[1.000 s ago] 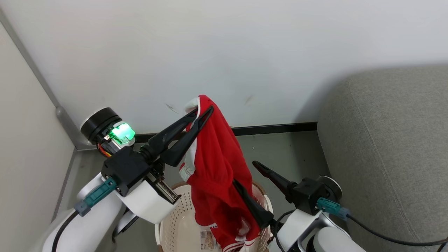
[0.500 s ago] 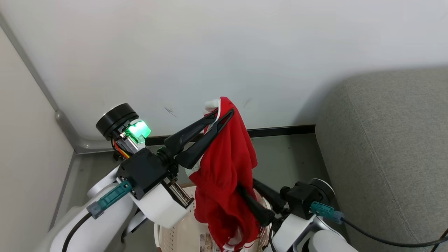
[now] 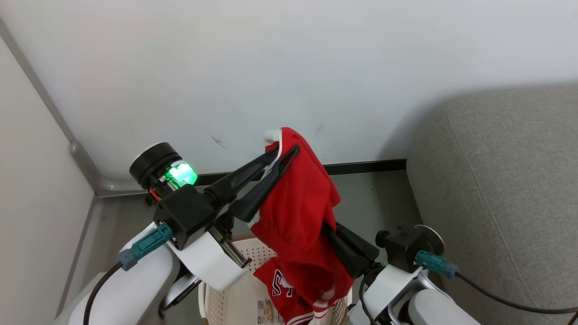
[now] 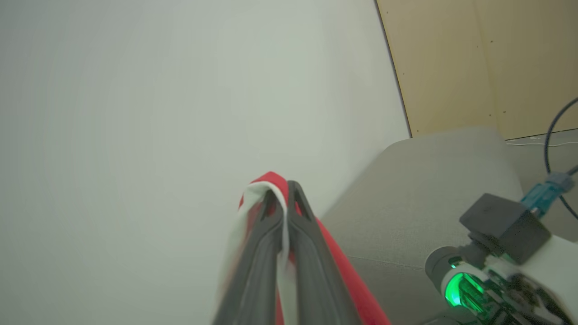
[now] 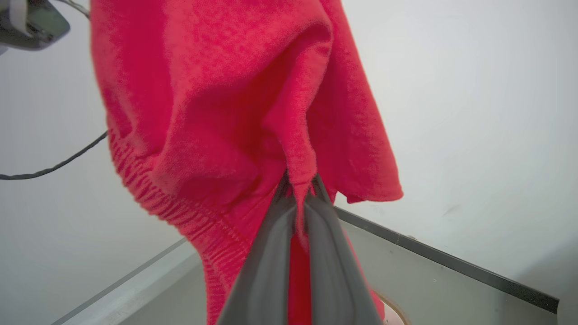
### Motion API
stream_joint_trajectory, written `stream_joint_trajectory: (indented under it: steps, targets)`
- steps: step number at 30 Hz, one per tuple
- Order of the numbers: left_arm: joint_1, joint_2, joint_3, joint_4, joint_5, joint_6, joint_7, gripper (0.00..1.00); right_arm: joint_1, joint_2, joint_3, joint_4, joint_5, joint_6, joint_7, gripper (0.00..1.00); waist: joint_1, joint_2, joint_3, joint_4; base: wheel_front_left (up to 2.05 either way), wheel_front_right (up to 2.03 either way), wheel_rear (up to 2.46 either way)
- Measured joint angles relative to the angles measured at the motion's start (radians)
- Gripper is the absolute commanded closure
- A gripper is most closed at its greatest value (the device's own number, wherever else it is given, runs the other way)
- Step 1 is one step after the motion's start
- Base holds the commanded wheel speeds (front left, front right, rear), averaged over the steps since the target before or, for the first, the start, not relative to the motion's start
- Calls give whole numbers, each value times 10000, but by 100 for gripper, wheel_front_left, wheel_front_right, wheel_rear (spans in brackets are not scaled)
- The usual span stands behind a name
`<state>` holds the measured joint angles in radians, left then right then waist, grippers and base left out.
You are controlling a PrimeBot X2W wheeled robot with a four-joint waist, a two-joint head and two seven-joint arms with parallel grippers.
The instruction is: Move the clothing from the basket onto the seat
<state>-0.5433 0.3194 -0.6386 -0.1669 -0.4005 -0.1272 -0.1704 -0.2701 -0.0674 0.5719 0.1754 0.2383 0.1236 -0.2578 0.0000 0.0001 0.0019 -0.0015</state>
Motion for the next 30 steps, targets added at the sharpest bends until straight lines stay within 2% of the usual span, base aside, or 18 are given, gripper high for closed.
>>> stream_joint_trajectory:
  steps: [12,30]
  targets:
    - [227,65,-17,259,-395,0,474,0,5,-242,-917,-213,67,0,0,100,0,0,131,-102,0,0,0]
    - [212,-23,-917,205,-708,0,794,0,1067,-313,-3574,-1413,-732,0,0,100,0,0,336,-612,0,0,0]
